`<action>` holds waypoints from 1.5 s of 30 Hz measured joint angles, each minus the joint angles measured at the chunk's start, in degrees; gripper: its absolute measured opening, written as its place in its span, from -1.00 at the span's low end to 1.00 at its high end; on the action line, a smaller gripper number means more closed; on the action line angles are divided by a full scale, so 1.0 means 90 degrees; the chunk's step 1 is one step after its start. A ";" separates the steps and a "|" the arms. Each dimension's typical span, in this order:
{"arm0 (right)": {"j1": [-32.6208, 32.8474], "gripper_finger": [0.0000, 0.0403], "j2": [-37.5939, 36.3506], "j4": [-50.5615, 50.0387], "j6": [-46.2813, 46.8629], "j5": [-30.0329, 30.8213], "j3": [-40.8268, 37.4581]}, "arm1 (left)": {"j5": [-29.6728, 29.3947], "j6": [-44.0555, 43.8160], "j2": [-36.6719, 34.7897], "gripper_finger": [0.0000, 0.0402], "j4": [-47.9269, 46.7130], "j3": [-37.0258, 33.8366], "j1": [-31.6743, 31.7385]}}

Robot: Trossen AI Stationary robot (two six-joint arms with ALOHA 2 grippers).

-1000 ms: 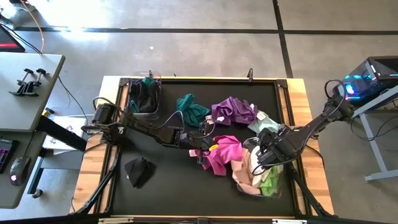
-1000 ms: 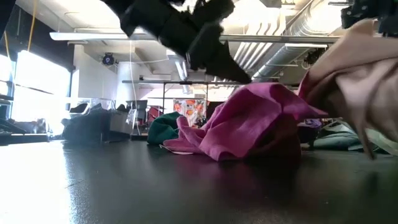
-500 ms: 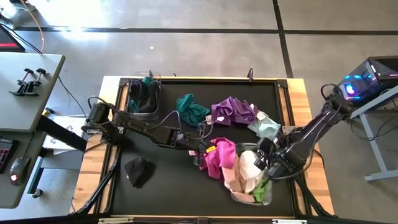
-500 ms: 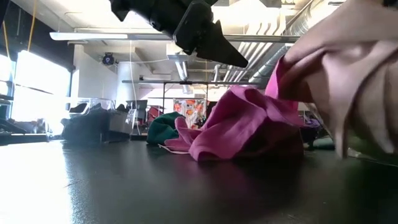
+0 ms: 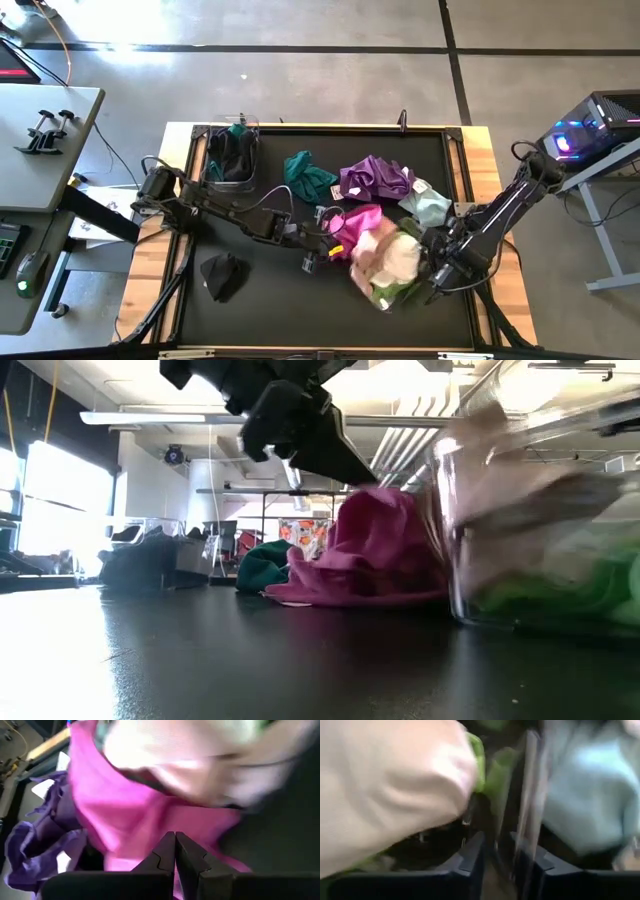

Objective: Sort towels by color in basket
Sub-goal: Adjust the bottom transparent bin, then put the pink towel into the bottom transparent bin

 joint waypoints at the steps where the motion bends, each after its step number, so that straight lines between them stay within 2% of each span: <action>1: -0.0032 -0.48 -0.0030 -0.0139 -0.0046 -0.0265 0.0101 | -0.0017 0.0000 -0.0002 -1.00 -0.0049 0.0000 -0.0028; 5: -0.0209 -0.23 -0.0071 -0.0851 -0.0313 -0.1025 0.0783 | -0.0184 -0.0010 0.0000 -1.00 -0.0104 0.0000 -0.0105; 9: -0.0404 -0.13 -0.0078 -0.1667 -0.0314 -0.1153 0.1731 | -0.0251 -0.0063 -0.0001 -1.00 -0.0104 0.0000 -0.0105; 11: -0.0484 -0.12 -0.0083 -0.1714 -0.0331 -0.0765 0.2167 | -0.0664 -0.0062 -0.0002 -1.00 -0.0185 0.0000 -0.0111; 13: -0.0534 -0.12 -0.0085 -0.1475 -0.0560 0.0033 0.2474 | -0.1617 -0.0059 -0.0085 -1.00 -0.0548 -0.0003 -0.0161; 16: -0.0751 -0.11 -0.0086 -0.0529 -0.1307 0.1187 0.2557 | -0.2940 -0.0148 -0.0320 -1.00 -0.1010 -0.0005 -0.0162; 18: -0.1003 -0.11 -0.0085 0.0246 -0.1643 0.1757 0.2416 | -0.3192 -0.0304 -0.0480 -1.00 -0.1282 -0.0002 -0.0116; 20: -0.1320 -0.11 -0.0033 0.1086 -0.2276 0.1806 0.2212 | -0.3127 -0.0513 -0.0585 -1.00 -0.1596 0.0002 -0.0045; 26: -0.2085 -0.11 0.0354 0.3266 -0.4268 0.1226 0.1575 | -0.3000 -0.1195 -0.0589 -1.00 -0.2342 0.0000 0.0043; 32: -0.2625 -0.17 0.0662 0.3426 -0.5006 0.0243 0.1544 | -0.2927 -0.1355 -0.0511 -1.00 -0.2363 -0.0002 -0.0016; 36: -0.2623 -0.42 0.0709 0.3420 -0.5264 -0.0261 0.1547 | -0.2927 -0.1358 -0.0491 -1.00 -0.2385 -0.0002 -0.0018; 38: -0.2545 -0.61 0.0706 0.3418 -0.5294 -0.0306 0.1551 | -0.2928 -0.1356 -0.0493 -1.00 -0.2369 -0.0002 -0.0016; 41: -0.2393 -0.91 0.0670 0.3284 -0.5265 -0.0720 0.1551 | -0.2929 -0.1345 -0.0493 -1.00 -0.2277 -0.0002 -0.0016; 42: -0.2317 -0.95 0.0645 0.3250 -0.5201 -0.0803 0.1553 | -0.2933 -0.1345 -0.0493 -1.00 -0.2266 -0.0002 -0.0016; 45: -0.2086 -0.92 0.0638 0.3166 -0.4687 -0.1146 0.1561 | -0.2931 -0.1341 -0.0493 -1.00 -0.2286 -0.0002 -0.0016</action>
